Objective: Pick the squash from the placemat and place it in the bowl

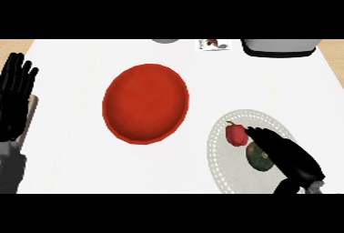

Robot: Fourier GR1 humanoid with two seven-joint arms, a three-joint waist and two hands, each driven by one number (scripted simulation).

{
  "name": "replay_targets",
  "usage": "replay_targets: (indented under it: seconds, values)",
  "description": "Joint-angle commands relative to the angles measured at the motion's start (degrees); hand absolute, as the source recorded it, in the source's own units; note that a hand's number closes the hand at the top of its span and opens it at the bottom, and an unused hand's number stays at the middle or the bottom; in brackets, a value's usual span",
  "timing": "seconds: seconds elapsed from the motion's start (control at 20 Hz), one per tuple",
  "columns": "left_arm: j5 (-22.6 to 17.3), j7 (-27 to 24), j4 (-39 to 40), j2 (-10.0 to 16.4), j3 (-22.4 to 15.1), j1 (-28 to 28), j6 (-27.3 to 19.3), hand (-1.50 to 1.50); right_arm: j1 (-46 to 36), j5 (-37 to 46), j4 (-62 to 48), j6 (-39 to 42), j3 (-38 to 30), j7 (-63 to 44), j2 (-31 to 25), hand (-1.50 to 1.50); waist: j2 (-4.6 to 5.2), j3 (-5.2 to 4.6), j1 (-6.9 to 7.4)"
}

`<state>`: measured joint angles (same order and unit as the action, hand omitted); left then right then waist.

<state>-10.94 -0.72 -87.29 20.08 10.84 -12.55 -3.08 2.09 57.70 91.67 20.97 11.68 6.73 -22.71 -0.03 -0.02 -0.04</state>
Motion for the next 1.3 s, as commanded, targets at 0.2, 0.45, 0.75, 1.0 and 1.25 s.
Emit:
replay_targets:
  seconds: [0.2,0.45,0.75,1.0,1.25]
  values:
    - [1.8,1.5,0.1,-1.1,0.0,-1.5,0.0,0.00,-2.1,1.2,-4.4,-6.4,-2.8,8.1,0.1,1.50,0.02,0.03,-0.02]
    - [3.5,-0.6,4.4,-2.4,-0.4,-4.1,-0.3,0.00,-6.7,5.0,-9.9,-10.1,-1.1,8.4,3.9,1.50,0.09,0.03,0.03]
    - [1.4,0.5,1.0,-0.9,1.4,-2.3,1.8,0.00,-16.5,2.4,-22.7,-10.3,-9.3,15.8,-2.3,1.50,0.42,0.10,1.56]
    - [2.3,0.5,2.2,-3.7,-2.4,-5.5,1.9,0.00,-32.8,2.1,-36.4,-1.5,-13.9,18.6,-12.3,1.50,2.03,0.23,5.29]
    - [3.0,0.1,0.4,-4.3,-2.2,-4.2,0.6,0.00,-42.0,5.1,-51.9,-9.3,-14.5,25.6,-14.3,1.50,1.44,0.25,4.86]
